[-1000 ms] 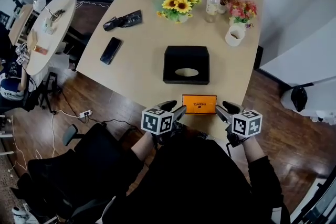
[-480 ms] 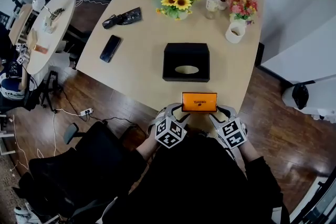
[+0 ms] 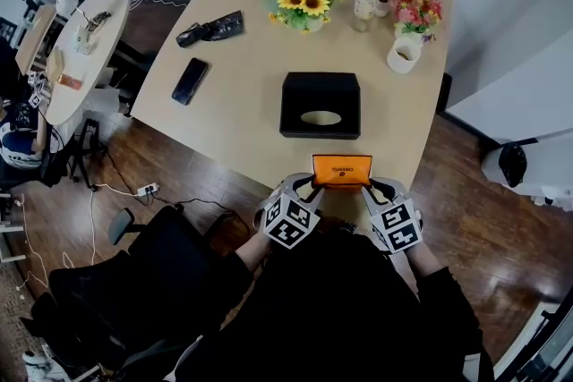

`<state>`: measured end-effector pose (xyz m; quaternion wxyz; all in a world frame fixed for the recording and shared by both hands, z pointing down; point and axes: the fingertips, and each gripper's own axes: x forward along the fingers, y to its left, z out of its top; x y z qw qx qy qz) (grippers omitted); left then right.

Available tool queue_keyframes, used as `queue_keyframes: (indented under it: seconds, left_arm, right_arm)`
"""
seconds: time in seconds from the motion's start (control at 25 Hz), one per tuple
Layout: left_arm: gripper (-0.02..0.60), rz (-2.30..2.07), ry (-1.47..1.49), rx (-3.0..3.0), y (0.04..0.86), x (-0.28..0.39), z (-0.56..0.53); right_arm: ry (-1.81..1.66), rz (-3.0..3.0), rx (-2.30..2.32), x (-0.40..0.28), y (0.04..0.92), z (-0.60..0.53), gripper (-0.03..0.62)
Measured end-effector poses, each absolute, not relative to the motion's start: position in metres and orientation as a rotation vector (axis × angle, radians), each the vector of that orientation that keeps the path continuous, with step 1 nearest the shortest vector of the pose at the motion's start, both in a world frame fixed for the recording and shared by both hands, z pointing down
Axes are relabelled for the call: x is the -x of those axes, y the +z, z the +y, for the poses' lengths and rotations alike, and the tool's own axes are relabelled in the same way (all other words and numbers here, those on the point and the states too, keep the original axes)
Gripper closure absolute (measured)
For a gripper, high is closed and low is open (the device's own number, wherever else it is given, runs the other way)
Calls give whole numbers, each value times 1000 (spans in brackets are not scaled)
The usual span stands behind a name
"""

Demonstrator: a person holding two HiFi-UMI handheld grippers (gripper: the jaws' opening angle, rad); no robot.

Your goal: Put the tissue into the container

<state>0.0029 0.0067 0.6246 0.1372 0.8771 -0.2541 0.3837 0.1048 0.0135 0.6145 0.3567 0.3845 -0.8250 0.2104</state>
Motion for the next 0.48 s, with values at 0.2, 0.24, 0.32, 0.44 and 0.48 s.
queue_keyframes:
  seconds: [0.2, 0.24, 0.32, 0.44, 0.48]
  left_arm:
    - [489, -750, 1056, -2573, 602, -5, 5]
    - [489, -754, 1042, -2579, 596, -5, 5]
    - [488, -760, 1017, -2584, 583, -6, 5]
    - [488, -774, 1004, -2586, 563, -4, 5]
    - [488, -780, 1003, -2589, 556, -3, 6]
  right_arm:
    - [562, -2152, -1008, -107, 595, 15, 533]
    - [558, -2159, -1019, -108, 589, 14, 533]
    - [551, -2174, -1038, -109, 576, 13, 533]
    - [535, -2203, -1043, -108, 557, 14, 533]
    - [530, -2215, -1041, -107, 550, 14, 533]
